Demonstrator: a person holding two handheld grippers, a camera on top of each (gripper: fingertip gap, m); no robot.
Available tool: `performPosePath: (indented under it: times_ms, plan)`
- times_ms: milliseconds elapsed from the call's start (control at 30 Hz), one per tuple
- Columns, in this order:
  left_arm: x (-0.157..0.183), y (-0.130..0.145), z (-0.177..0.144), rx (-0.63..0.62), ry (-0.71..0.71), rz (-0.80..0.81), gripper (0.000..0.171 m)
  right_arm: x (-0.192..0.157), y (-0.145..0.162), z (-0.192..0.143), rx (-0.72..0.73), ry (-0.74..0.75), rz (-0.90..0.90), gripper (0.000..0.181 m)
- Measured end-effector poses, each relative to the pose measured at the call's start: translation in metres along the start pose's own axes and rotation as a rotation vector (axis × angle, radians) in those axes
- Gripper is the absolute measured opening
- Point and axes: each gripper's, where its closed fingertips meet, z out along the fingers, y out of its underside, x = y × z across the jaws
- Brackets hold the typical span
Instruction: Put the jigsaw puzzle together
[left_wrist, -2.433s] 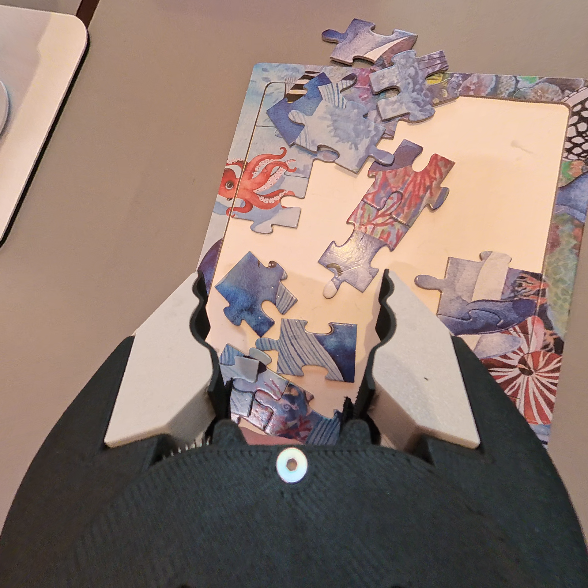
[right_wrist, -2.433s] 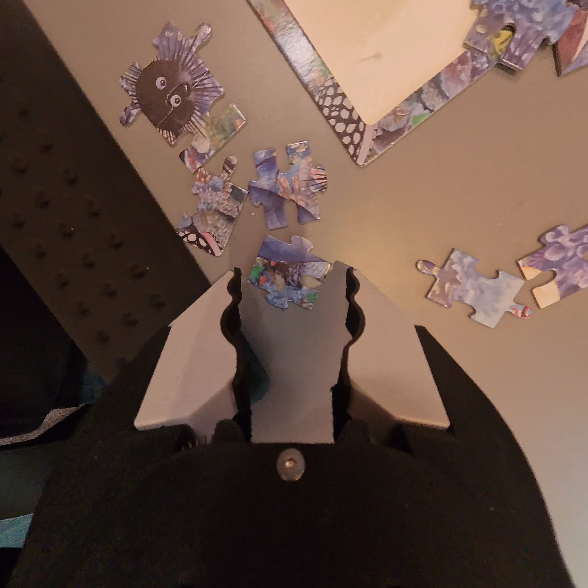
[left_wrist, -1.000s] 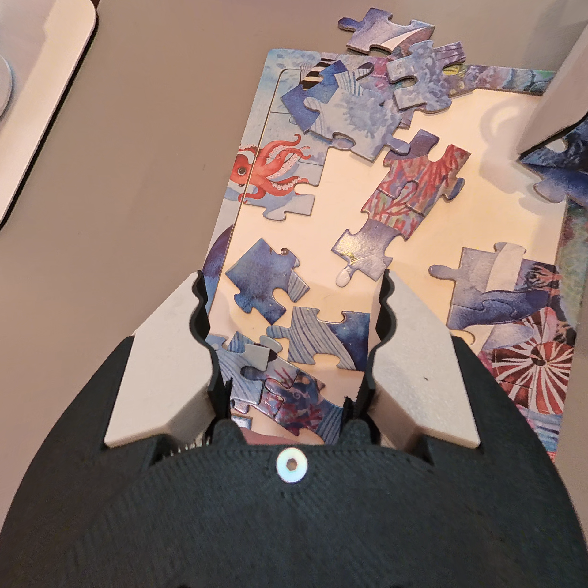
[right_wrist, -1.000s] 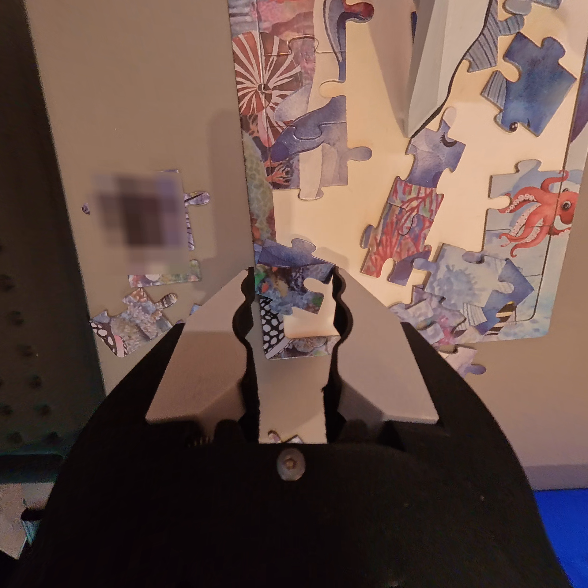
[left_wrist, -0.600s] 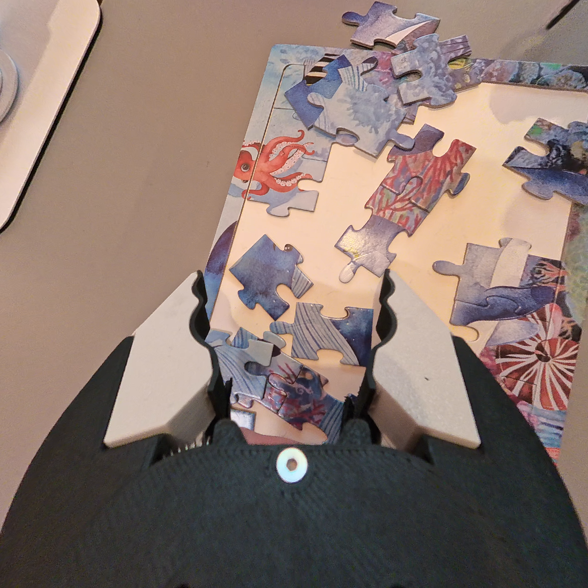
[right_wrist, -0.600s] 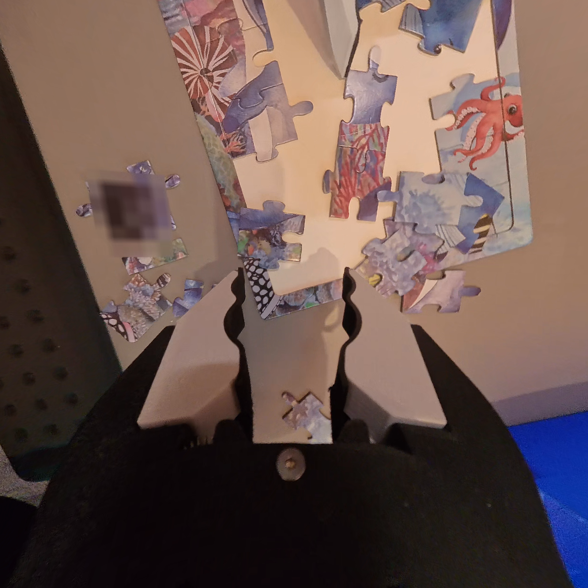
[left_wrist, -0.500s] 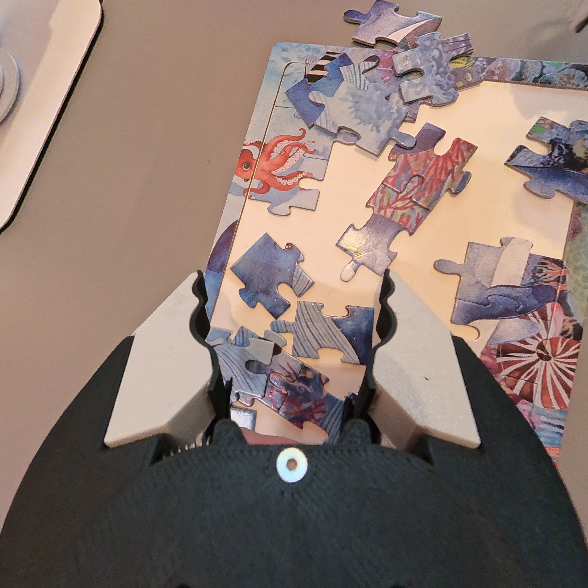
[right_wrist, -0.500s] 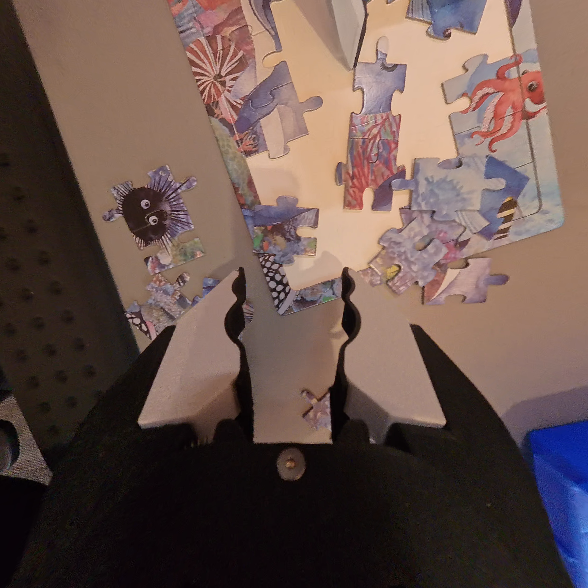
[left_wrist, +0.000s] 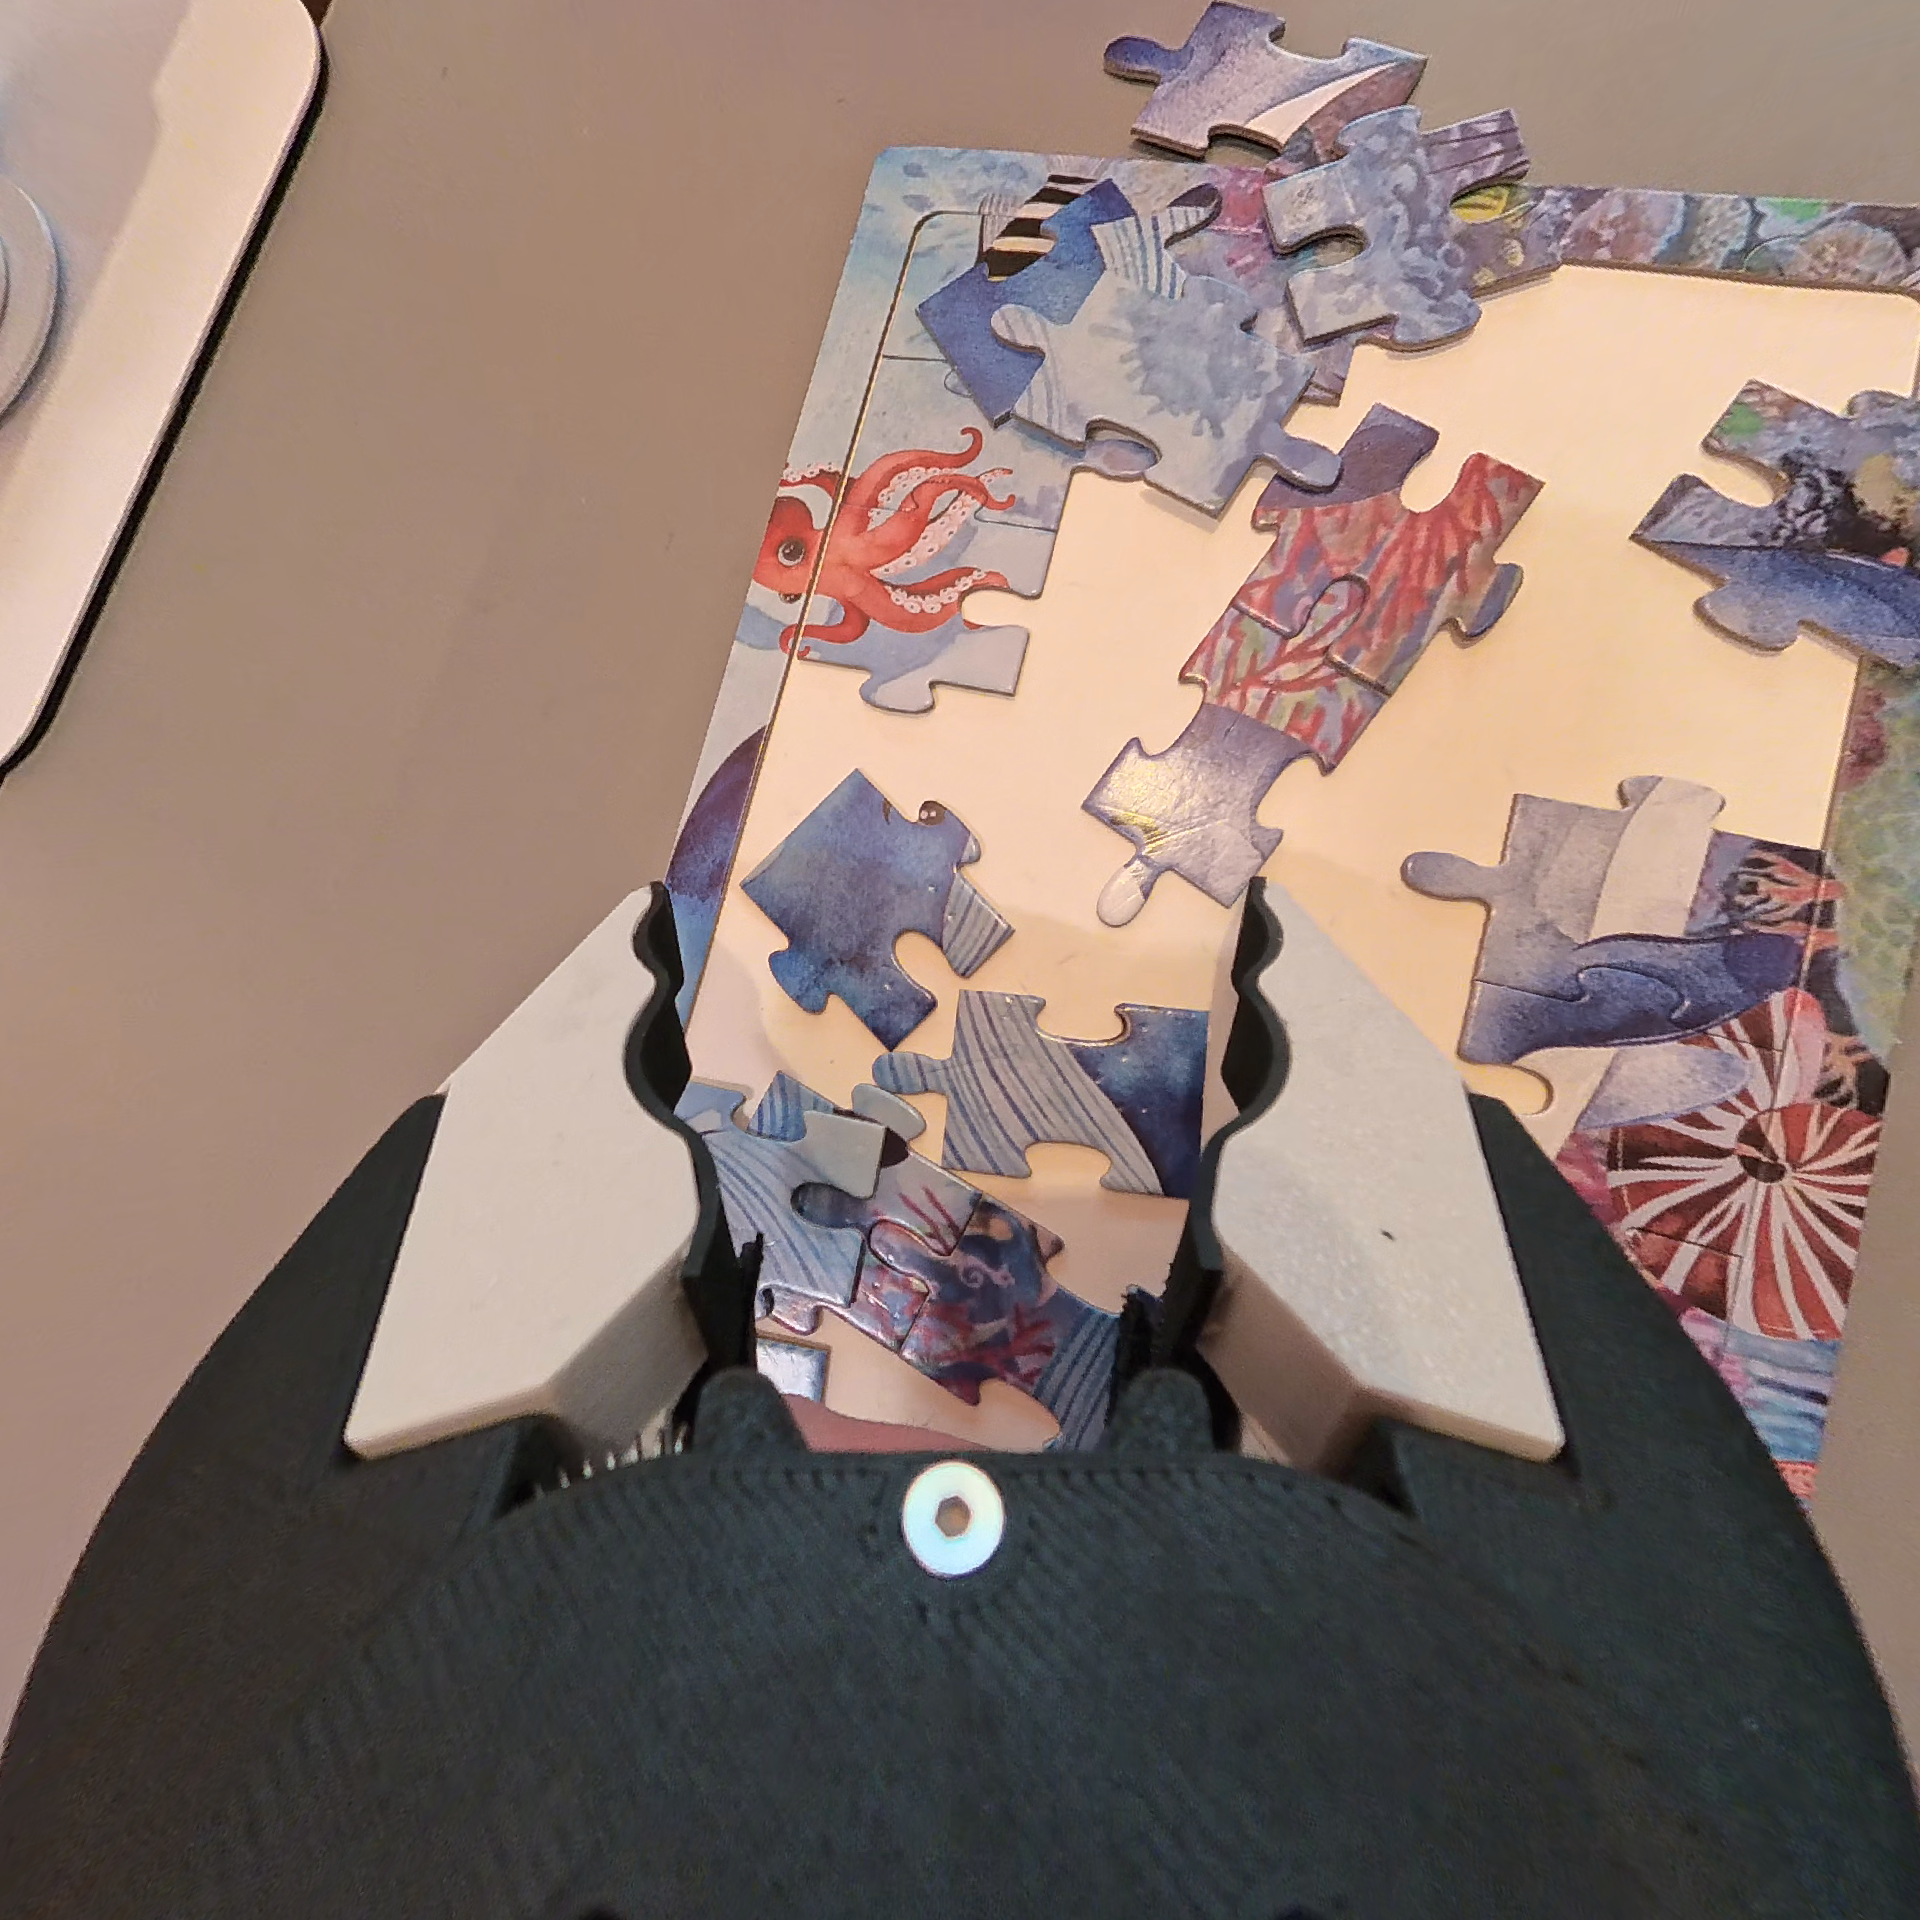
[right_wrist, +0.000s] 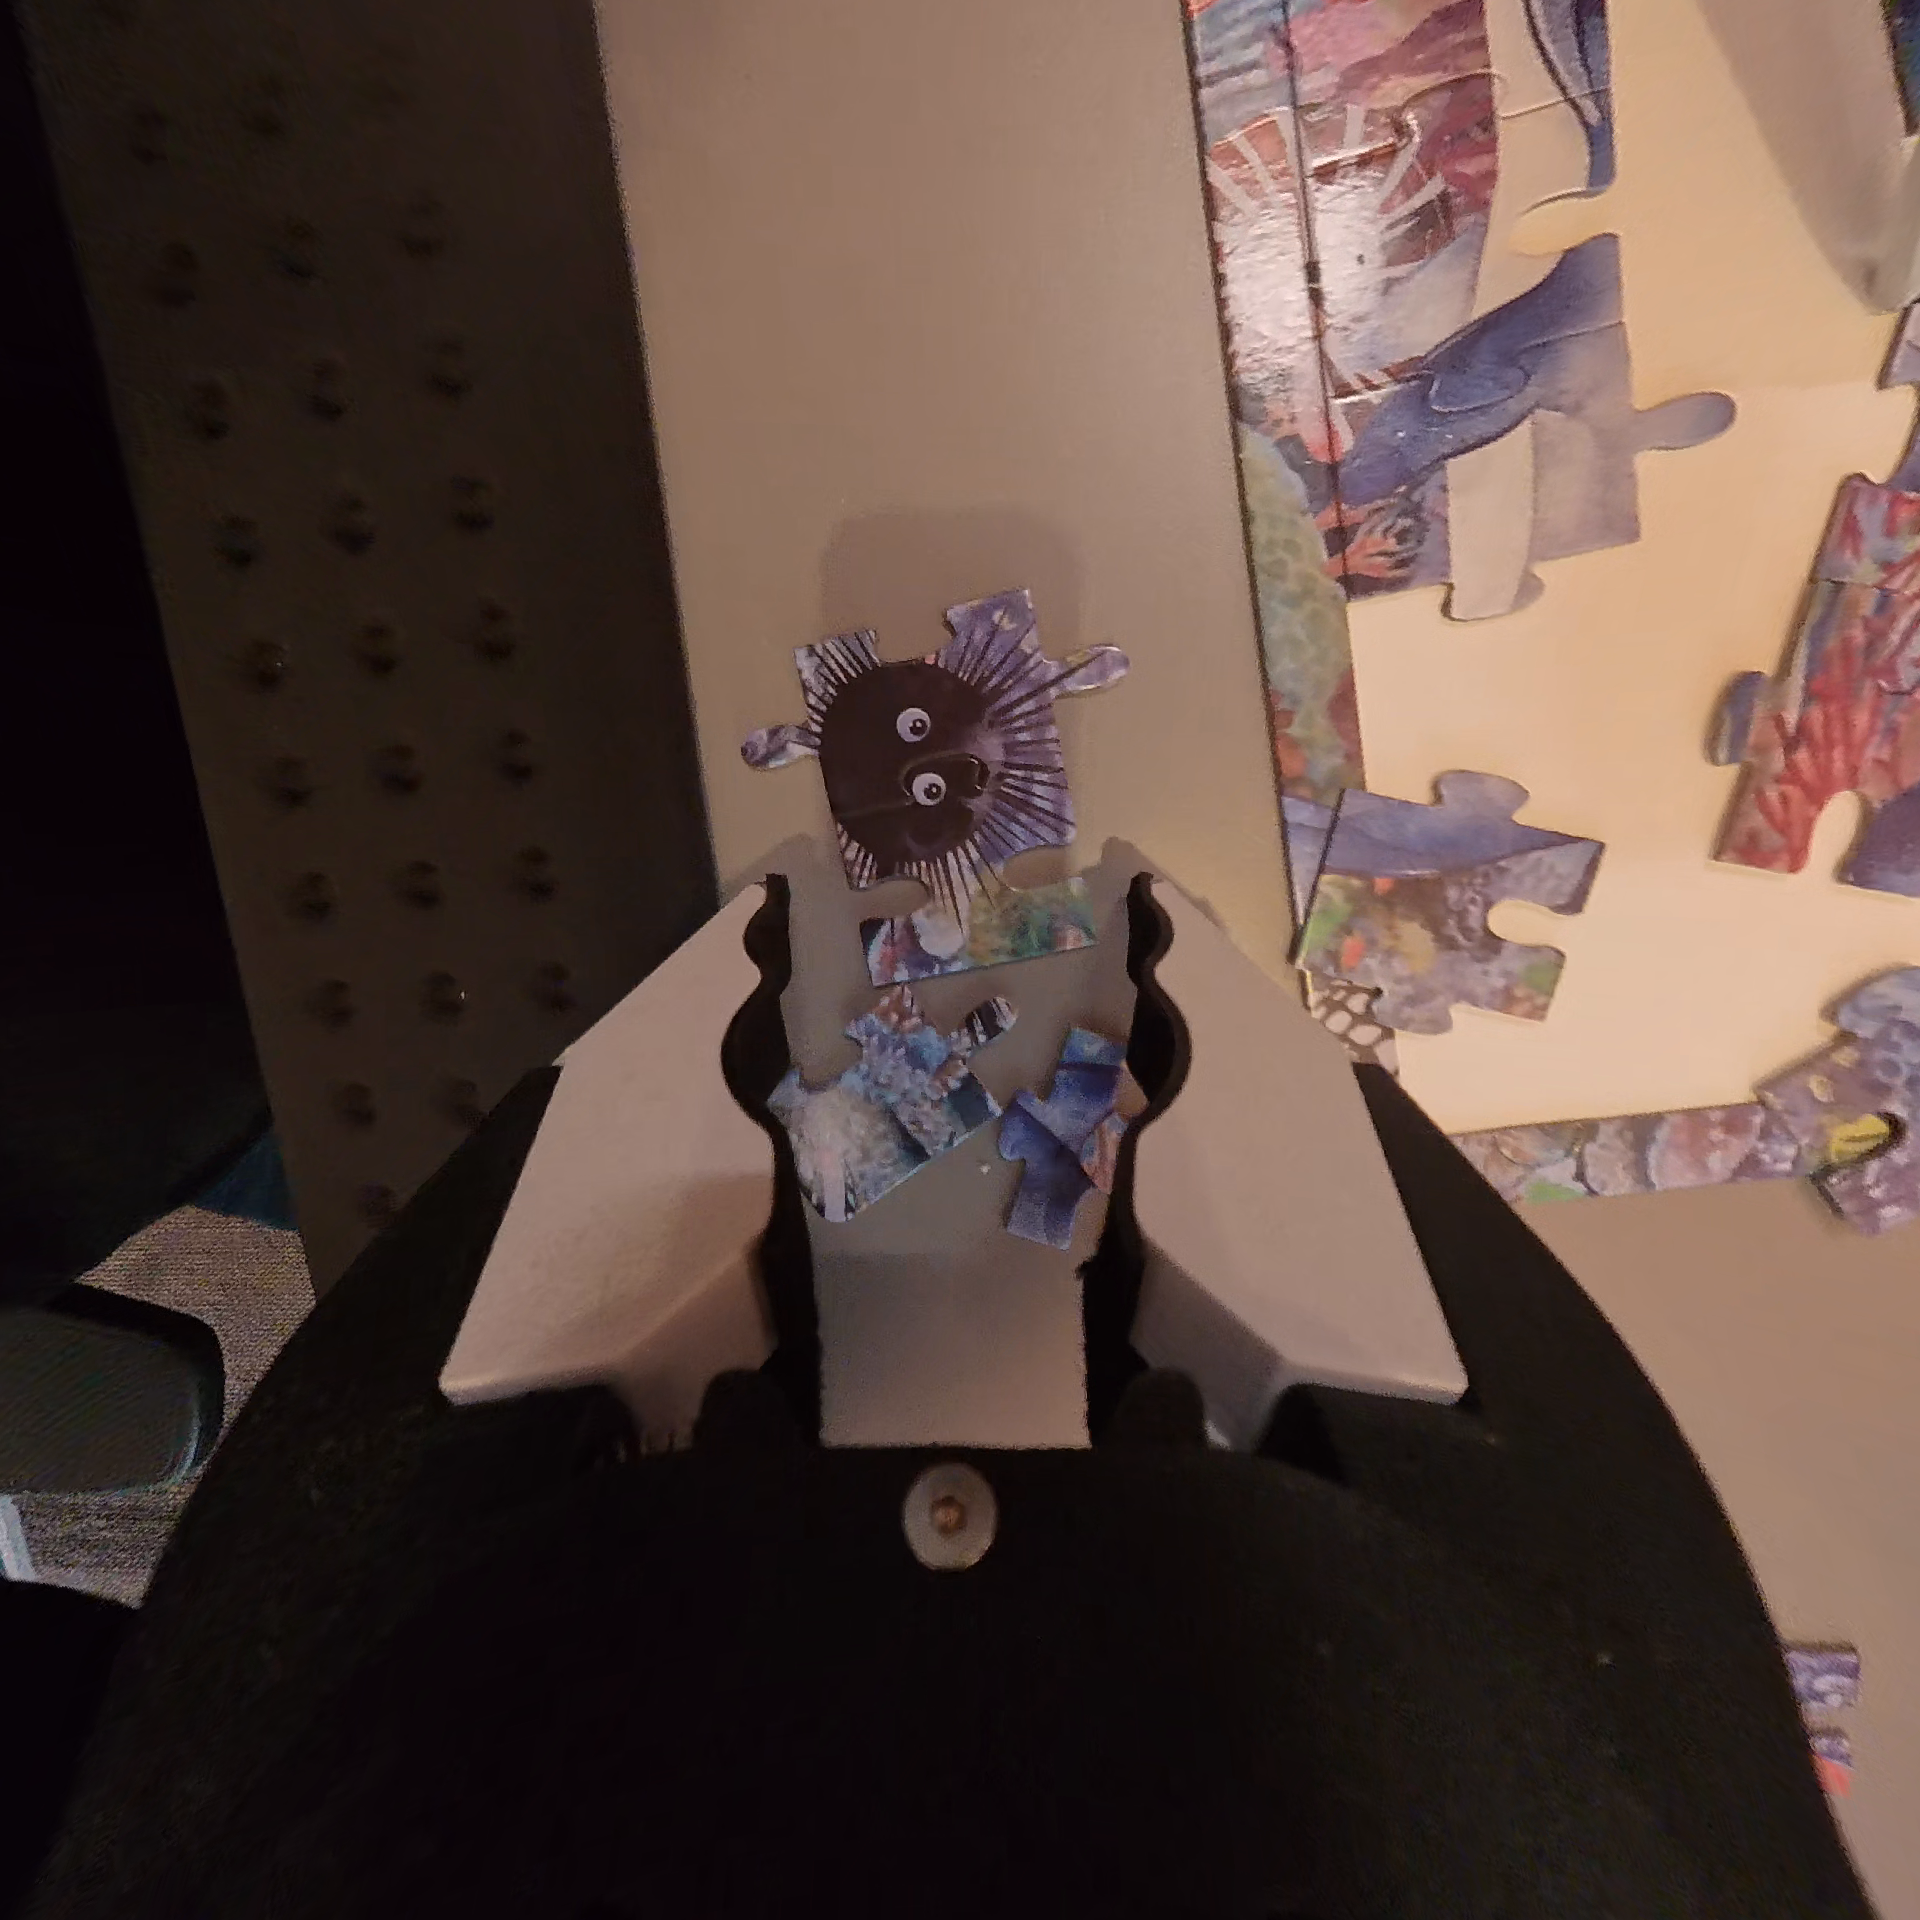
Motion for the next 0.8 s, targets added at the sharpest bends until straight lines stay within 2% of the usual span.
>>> performPosePath:
  times_ms: [167,267,333,433,533,700,800]
  plan:
    - [0.0,0.0,0.0,-0.003,-0.003,0.006,0.105,0.002,-0.002,0.006,0.002,0.054,-0.014,0.052]
    - [0.001,0.0,-0.001,-0.004,-0.004,0.009,0.105,0.0,-0.002,0.007,0.003,0.047,-0.027,0.028]
    - [0.001,0.0,-0.001,-0.004,-0.003,0.01,0.105,-0.001,-0.004,0.007,0.012,0.051,-0.024,0.029]
    - [0.001,0.0,-0.001,-0.005,-0.003,0.01,0.106,0.001,-0.004,0.007,0.02,0.058,-0.005,0.05]
    - [0.001,0.0,-0.001,-0.005,-0.001,0.009,0.105,0.001,-0.009,0.01,0.029,0.062,-0.021,0.061]
    - [0.002,0.0,0.0,-0.003,0.001,0.008,0.105,0.003,-0.014,0.012,0.041,0.068,-0.042,0.045]
    - [0.002,0.0,0.0,-0.003,0.002,0.007,0.106,0.003,-0.015,0.012,0.053,0.072,-0.049,0.044]
